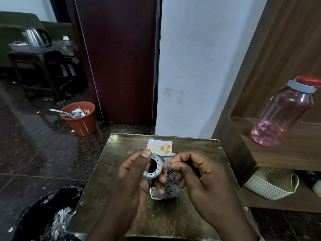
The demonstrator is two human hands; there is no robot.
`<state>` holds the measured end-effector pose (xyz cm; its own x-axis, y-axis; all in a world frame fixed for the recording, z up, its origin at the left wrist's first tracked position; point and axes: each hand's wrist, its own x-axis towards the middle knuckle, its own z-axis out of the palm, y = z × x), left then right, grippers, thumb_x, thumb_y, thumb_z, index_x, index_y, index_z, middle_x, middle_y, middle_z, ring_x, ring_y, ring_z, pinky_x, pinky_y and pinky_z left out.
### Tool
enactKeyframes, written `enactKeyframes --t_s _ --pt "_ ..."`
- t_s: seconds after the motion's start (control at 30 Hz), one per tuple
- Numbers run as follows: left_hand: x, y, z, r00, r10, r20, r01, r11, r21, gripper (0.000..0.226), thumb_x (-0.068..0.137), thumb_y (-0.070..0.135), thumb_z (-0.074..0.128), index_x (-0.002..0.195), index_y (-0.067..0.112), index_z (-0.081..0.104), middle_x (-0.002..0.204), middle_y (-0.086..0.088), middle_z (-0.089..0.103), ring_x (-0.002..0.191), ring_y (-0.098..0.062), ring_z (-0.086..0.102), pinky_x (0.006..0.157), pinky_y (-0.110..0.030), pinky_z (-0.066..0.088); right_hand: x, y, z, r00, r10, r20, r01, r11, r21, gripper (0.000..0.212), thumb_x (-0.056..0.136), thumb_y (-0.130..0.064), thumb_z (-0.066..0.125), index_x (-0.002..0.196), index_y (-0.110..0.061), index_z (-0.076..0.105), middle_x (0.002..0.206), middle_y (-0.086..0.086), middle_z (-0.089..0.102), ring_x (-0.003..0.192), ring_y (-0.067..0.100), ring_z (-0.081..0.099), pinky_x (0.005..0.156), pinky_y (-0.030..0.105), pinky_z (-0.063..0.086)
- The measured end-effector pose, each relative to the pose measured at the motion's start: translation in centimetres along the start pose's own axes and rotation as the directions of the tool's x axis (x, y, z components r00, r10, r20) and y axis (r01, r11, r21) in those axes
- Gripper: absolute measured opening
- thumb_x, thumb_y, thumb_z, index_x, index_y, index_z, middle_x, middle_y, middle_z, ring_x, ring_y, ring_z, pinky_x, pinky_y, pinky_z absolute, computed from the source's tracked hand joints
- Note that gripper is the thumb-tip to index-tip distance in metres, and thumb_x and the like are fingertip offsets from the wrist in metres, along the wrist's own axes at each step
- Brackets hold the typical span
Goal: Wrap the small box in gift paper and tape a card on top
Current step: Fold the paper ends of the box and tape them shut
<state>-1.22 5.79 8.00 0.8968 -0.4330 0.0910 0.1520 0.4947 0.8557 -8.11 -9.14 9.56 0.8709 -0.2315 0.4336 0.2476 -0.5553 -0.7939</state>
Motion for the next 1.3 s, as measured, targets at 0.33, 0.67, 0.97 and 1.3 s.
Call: enactKeyframes --t_s 0.33,0.67,0.97,1.3 --pt "-0.1 1.3 -1.3 0.94 -0.212 0.269 0.23 0.972 -0.037 0.04 0.07 0.056 0.086 0.071 0.017 0.078 0.114 -0.024 0.073 0.071 -0.014 0.07 0.056 -0.022 0.055 -0.1 0.4 -0.6 0.934 -0.342 -0.104 0.271 0.867 -0.418 0.029 0.085 0.003 0.058 0.099 -0.017 0.072 0.099 -0.011 0.065 0.092 -0.001 0.062 0.075 0.018 0.049" --pt "0.0 1.5 -3.2 0.868 -0.249 0.429 0.356 0.915 -0.19 0.021 0.079 0.022 0.081 0.07 0.017 0.063 0.135 -0.039 0.057 0.054 -0.013 0.061 0.044 -0.018 0.044 -0.3 1.3 -0.5 0.897 -0.397 -0.193 0.29 0.86 -0.42 0.026 0.084 0.005 0.058 0.094 -0.015 0.07 0.109 -0.013 0.062 0.101 -0.002 0.059 0.084 0.012 0.044" --pt "0.5 1.3 -4.2 0.821 -0.191 0.537 0.367 0.898 -0.241 0.014 0.096 0.013 0.059 0.082 0.016 0.061 0.134 -0.03 0.061 0.064 -0.012 0.062 0.05 -0.022 0.033 -0.4 2.6 -0.3 0.906 -0.392 -0.161 0.306 0.867 -0.395 0.025 0.086 0.003 0.064 0.095 -0.017 0.076 0.103 -0.01 0.068 0.095 0.009 0.066 0.076 0.029 0.051" --pt "0.0 0.2 -3.5 0.843 -0.335 0.42 0.424 0.895 -0.137 0.013 0.077 0.025 0.086 0.077 0.019 0.074 0.138 -0.03 0.06 0.061 -0.012 0.063 0.05 -0.017 0.045 -0.6 3.8 -2.3 0.99 -0.027 -0.139 -0.002 0.979 -0.206 0.015 0.085 -0.031 0.072 0.096 -0.042 0.07 0.09 -0.022 0.073 0.076 0.005 0.069 0.059 0.031 0.054"
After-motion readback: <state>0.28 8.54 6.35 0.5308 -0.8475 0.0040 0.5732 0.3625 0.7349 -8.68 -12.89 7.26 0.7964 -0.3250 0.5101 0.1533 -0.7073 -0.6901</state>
